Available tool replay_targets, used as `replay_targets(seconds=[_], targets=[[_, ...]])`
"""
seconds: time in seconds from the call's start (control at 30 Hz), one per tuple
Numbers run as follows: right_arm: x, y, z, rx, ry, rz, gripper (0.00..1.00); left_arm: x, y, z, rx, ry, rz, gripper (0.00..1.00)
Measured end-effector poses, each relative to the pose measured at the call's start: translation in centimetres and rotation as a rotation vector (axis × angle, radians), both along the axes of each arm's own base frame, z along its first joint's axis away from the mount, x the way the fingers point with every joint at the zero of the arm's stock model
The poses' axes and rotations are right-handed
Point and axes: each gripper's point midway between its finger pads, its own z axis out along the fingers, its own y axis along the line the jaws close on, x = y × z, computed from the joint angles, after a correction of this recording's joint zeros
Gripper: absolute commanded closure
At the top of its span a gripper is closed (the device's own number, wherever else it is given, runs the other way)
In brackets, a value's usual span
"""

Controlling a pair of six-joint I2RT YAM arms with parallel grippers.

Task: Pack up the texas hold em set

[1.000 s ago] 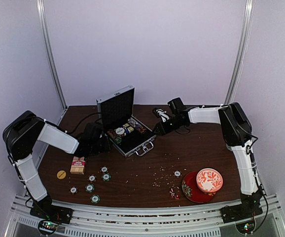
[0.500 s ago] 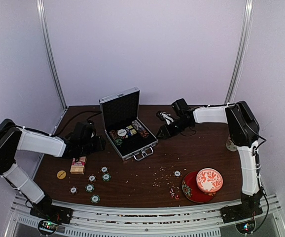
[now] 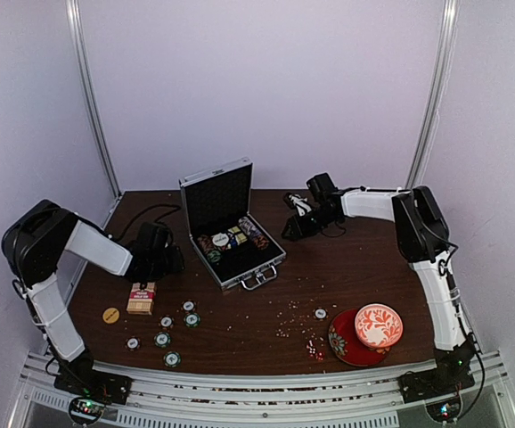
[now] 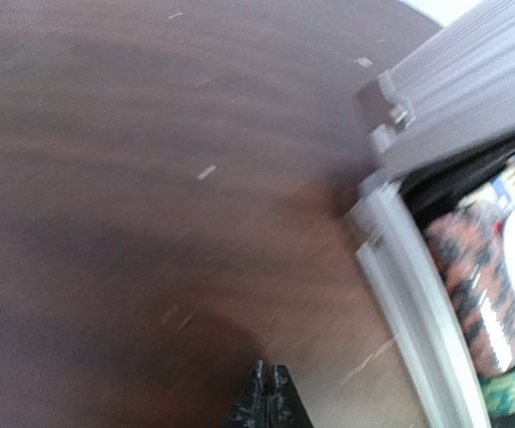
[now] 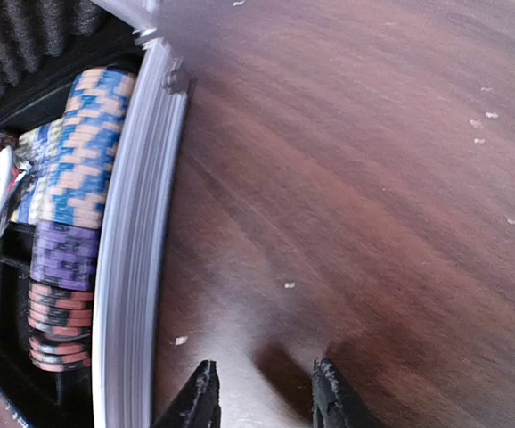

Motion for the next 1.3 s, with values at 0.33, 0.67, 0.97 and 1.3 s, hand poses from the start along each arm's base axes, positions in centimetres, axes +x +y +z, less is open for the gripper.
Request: replay_targets(seconds=[0.33, 0.67, 0.97, 1.3], targets=[[-2.0, 0.2, -0.3, -0.037, -0.012, 0.03, 0.71, 4.1, -3.3, 0.0, -0.11, -0.097, -0.07, 0.98], [-8.8, -1.0, -0.2, -0.104, 0.028, 0.107, 0.72, 4.1, -5.5, 0.1, -0.172, -0.129, -0.165, 0.98], [-12.4, -0.9, 1.8, -0.114, 0.001, 0.197, 0.74, 4.0, -9.0, 0.1, -0.209, -0.141, -0.265, 0.97], [-13.8, -3.8, 3.9, -0.117, 0.009, 0.211, 0.76, 4.0, -10.0, 0.2, -0.217, -0.136, -0.289, 0.98]])
